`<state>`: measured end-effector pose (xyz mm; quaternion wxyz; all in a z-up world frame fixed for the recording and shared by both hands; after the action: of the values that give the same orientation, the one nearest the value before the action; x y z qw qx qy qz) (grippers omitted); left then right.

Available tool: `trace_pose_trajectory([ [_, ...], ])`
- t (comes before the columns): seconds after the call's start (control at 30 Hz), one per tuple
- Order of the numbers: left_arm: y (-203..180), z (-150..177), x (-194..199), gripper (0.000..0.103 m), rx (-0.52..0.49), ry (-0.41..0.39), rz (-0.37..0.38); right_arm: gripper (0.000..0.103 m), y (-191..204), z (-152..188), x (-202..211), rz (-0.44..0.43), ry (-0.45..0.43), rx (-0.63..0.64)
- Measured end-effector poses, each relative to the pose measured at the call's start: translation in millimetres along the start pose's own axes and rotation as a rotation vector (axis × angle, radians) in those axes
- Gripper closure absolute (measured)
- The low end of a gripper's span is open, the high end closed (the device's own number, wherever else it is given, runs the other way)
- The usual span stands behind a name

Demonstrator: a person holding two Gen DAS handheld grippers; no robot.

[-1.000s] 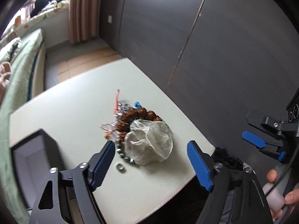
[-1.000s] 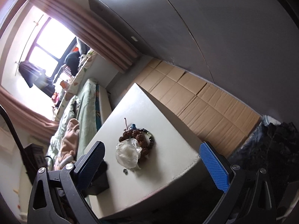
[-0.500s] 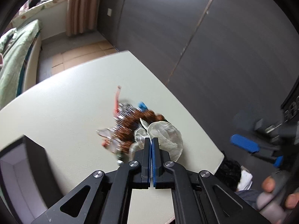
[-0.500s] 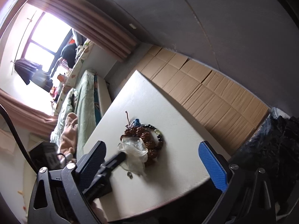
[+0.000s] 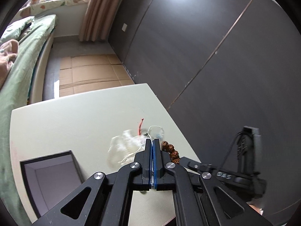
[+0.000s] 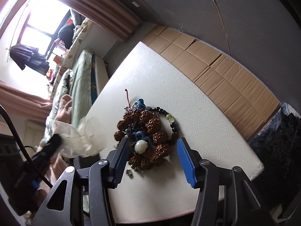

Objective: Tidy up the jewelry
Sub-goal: 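Carry the bag into the black box with the left gripper while the right gripper grasps the brown bead bracelet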

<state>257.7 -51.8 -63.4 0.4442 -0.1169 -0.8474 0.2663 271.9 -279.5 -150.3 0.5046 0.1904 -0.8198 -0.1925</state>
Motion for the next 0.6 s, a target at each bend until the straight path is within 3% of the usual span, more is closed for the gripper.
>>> trace_pose_trajectory([
  [0.23,6,-5,7,0.103,0.016,-0.019,-0.011,0.056,8,-2,-19,0.069,0.044,0.039],
  [0.27,7,-6,9,0.103,0.017,-0.022,-0.013,0.061,9,-2,-23,0.075,0.056,0.043],
  [0.3,8,-7,12,0.103,0.019,-0.023,-0.012,0.081,7,-1,-26,0.073,0.068,0.03],
  [0.43,16,-11,29,0.103,0.037,-0.043,-0.008,0.082,3,1,-22,0.047,0.06,-0.022],
  [0.6,31,-12,53,0.103,0.054,-0.082,-0.02,0.082,26,1,-1,-0.006,-0.009,0.063],
])
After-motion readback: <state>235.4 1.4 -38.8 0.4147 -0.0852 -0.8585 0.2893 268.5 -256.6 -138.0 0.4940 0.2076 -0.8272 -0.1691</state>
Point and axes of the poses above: each gripper's, at about its wrist camera, not at the fingertips, and x roughly against the way its jaws point, y to its left, z to its underside, the point moved 2 cm from there along -x, roughly the way its jaws point, and after that the axes turned 14 degrees about x, right-handed, at the moved point
